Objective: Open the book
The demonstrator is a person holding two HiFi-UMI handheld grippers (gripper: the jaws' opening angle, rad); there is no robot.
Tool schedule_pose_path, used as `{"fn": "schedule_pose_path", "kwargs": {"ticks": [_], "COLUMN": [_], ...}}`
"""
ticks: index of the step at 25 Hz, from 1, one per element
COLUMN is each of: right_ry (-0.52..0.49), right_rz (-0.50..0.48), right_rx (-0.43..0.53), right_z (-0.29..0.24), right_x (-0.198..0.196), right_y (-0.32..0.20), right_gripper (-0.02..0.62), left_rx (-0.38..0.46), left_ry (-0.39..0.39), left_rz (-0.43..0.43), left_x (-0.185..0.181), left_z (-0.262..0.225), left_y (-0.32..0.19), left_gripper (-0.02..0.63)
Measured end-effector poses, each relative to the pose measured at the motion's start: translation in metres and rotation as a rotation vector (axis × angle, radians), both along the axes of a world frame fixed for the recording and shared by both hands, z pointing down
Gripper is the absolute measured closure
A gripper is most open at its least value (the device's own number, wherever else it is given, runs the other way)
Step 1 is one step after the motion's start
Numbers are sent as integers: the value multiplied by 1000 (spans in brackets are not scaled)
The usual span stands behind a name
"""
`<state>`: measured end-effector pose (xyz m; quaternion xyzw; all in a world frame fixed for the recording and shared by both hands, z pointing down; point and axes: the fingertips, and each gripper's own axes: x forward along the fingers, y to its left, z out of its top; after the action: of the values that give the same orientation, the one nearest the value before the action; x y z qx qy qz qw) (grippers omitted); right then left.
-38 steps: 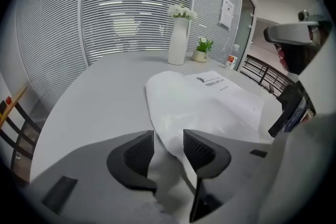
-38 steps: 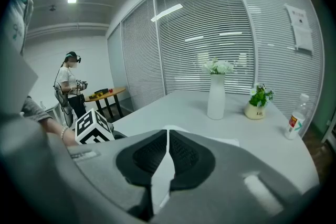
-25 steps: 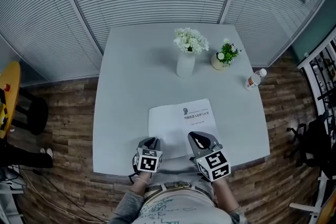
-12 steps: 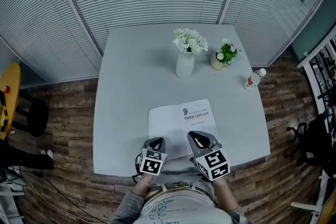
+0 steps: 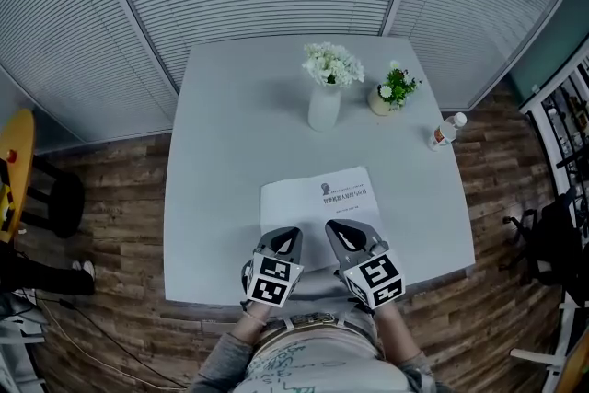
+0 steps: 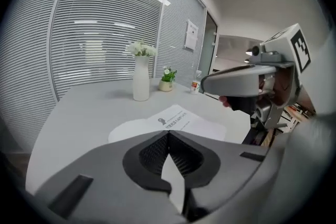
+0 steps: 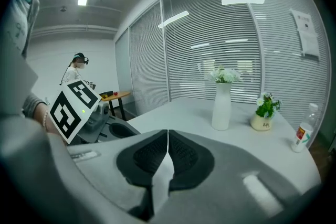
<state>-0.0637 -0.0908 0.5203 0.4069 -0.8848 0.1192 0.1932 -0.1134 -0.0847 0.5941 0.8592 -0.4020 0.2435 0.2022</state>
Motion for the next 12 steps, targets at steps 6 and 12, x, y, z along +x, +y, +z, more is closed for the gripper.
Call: {"fn": "schedule_pose_path", "kwargs": {"ticks": [6,12], "right_ry": [-69,-112], "right_rz": [-19,-23], "right_rx": [74,129], "right_z": [-22,-48], "right_x": [-6,-8], "right_y": [-5,-9], "right_gripper": [592,592], "left_rx": [86,147], "left_ry": [60,130], "left_rz": [17,29], "left_x": [11,17], "left_z": [-40,-80], "left_y": [-7,-11], "left_gripper": [607,607]}}
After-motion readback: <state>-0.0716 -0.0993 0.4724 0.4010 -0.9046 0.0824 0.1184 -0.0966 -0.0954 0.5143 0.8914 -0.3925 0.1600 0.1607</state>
